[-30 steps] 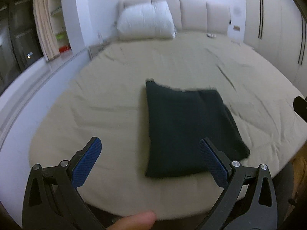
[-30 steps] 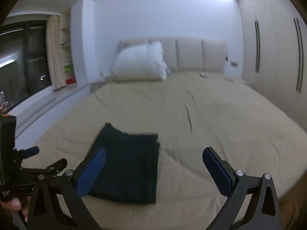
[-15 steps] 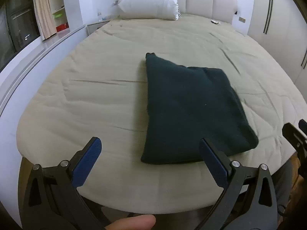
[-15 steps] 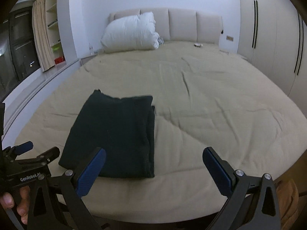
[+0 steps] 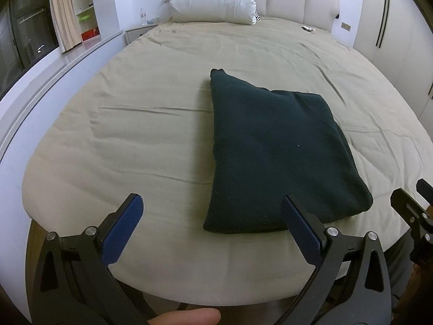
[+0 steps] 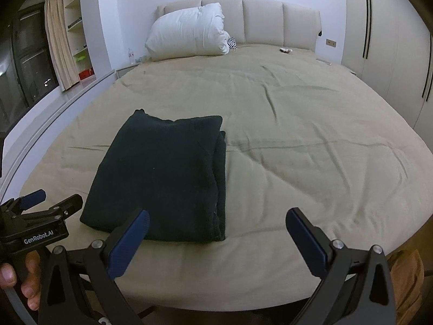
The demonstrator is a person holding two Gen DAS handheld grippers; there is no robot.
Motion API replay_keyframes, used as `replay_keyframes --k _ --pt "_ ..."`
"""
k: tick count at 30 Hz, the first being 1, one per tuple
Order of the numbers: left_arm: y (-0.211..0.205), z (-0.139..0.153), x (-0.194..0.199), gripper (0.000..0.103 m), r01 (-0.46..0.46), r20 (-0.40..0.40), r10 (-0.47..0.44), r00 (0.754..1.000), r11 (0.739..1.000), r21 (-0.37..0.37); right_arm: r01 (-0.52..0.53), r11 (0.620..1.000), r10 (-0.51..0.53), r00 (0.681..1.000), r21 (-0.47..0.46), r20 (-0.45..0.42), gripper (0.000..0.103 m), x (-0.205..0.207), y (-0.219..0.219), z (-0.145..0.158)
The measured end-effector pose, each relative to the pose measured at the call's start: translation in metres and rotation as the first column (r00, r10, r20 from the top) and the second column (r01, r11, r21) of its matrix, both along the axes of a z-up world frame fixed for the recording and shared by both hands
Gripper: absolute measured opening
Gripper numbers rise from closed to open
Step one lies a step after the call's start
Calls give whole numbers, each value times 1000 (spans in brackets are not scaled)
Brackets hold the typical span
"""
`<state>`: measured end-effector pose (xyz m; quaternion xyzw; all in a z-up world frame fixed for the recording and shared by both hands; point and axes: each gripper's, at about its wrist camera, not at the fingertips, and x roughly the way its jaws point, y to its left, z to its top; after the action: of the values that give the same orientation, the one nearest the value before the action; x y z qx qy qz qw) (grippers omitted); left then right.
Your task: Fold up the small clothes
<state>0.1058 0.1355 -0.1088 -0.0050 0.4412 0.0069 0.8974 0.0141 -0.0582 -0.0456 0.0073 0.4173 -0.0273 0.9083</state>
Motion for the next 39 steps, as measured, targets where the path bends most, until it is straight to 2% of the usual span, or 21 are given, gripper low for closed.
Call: replay_keyframes --k 39 --pt "-10 -8 9 103 -11 -6 11 1000 1000 12 -4 1000 4 1000 0 -8 103 -7 -3 -2"
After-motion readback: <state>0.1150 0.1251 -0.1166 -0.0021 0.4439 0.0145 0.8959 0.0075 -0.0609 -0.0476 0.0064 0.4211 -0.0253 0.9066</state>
